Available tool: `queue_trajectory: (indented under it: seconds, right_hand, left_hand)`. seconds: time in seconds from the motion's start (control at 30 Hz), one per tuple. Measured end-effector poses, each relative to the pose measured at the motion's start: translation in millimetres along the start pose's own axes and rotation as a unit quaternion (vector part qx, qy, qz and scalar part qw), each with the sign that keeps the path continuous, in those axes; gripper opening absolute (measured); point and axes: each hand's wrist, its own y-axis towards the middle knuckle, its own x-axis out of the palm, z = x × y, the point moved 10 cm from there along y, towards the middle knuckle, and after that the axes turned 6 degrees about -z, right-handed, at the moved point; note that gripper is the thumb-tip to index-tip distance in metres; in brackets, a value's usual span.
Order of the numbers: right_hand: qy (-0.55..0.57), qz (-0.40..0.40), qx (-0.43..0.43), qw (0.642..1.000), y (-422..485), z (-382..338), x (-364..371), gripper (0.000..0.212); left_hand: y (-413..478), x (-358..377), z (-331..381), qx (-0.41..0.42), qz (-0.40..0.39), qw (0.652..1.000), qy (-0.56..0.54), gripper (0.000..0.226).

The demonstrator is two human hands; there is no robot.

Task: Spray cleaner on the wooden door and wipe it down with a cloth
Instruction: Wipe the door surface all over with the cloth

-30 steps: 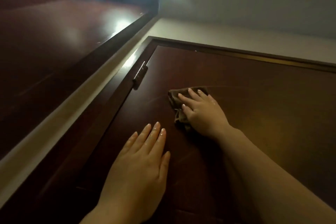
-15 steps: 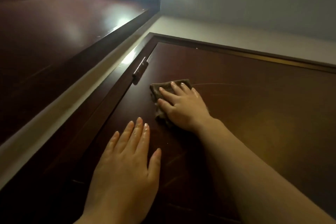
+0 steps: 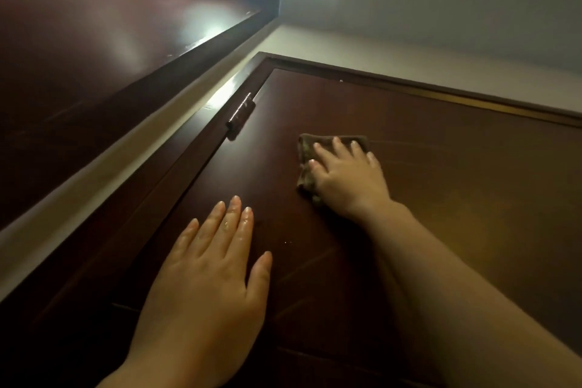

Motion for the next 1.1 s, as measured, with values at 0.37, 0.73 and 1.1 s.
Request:
queue_trajectory:
  seconds: [0.37, 0.73, 1.1]
  right_hand:
    - [0.001, 0.022, -0.01, 1.0, 1.1, -9.5, 0.3, 0.05]
    - [0.024, 0.002, -0.119, 0.993, -4.9, -100.5, 10.1, 0.048]
    - [0.013, -0.004, 0.081, 0.997, 0.3, 70.2, -5.3, 0.051]
  left_hand:
    - [0.0, -6.8, -3.1, -0.016, 0.013, 0.999, -0.031, 0.075]
    - [-0.1, -12.5, -4.5, -0.014, 0.055, 0.998, -0.038, 0.076]
    - [-1.1, 1.0, -2.4, 0.001, -0.007, 1.0, -0.01, 0.075]
